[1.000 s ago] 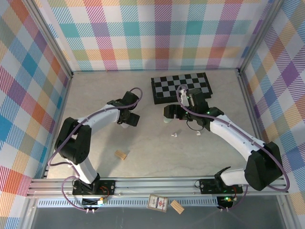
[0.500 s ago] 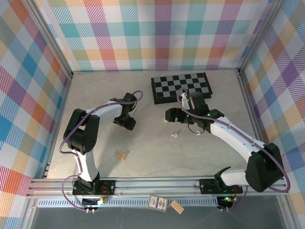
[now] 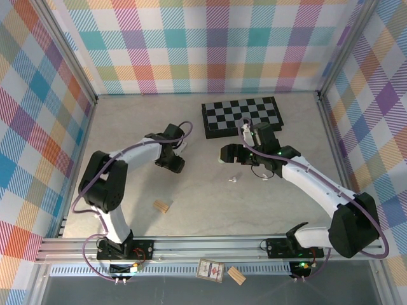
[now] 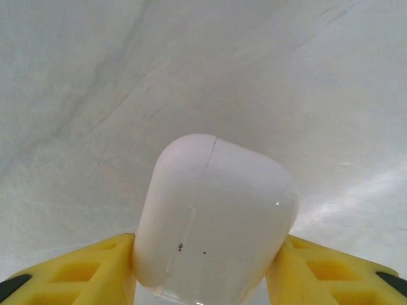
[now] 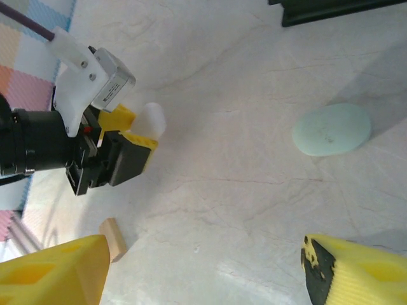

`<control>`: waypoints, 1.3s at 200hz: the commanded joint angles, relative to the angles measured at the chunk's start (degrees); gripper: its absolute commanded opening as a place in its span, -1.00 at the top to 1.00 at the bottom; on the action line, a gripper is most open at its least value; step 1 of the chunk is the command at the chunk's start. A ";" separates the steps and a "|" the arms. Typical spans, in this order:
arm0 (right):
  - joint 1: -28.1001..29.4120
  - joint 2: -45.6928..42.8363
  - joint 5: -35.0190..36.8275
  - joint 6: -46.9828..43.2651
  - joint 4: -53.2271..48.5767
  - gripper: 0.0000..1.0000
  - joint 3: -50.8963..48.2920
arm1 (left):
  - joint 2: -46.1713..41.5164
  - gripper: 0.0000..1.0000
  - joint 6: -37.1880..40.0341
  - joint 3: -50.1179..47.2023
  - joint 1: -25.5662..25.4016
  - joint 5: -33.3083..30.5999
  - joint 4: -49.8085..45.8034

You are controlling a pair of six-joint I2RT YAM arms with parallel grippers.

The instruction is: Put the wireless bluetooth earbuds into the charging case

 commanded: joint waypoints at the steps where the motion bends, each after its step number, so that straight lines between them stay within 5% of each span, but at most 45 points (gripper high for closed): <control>1: -1.21 -1.61 -6.38 2.16 3.09 -0.57 -0.22 | -6.36 0.01 4.78 -3.63 -2.60 3.37 9.00; 97: -2.80 4.71 -25.29 9.66 10.40 -0.50 1.03 | -19.76 0.00 11.47 -11.69 -12.04 15.42 23.18; 210: -1.86 9.02 -31.89 15.71 16.57 -0.14 0.13 | -21.70 0.00 12.14 -10.90 -13.52 17.78 23.44; 260: -1.04 10.04 -30.49 15.70 16.02 0.26 0.05 | -20.23 -0.01 11.96 -9.44 -13.78 15.20 22.72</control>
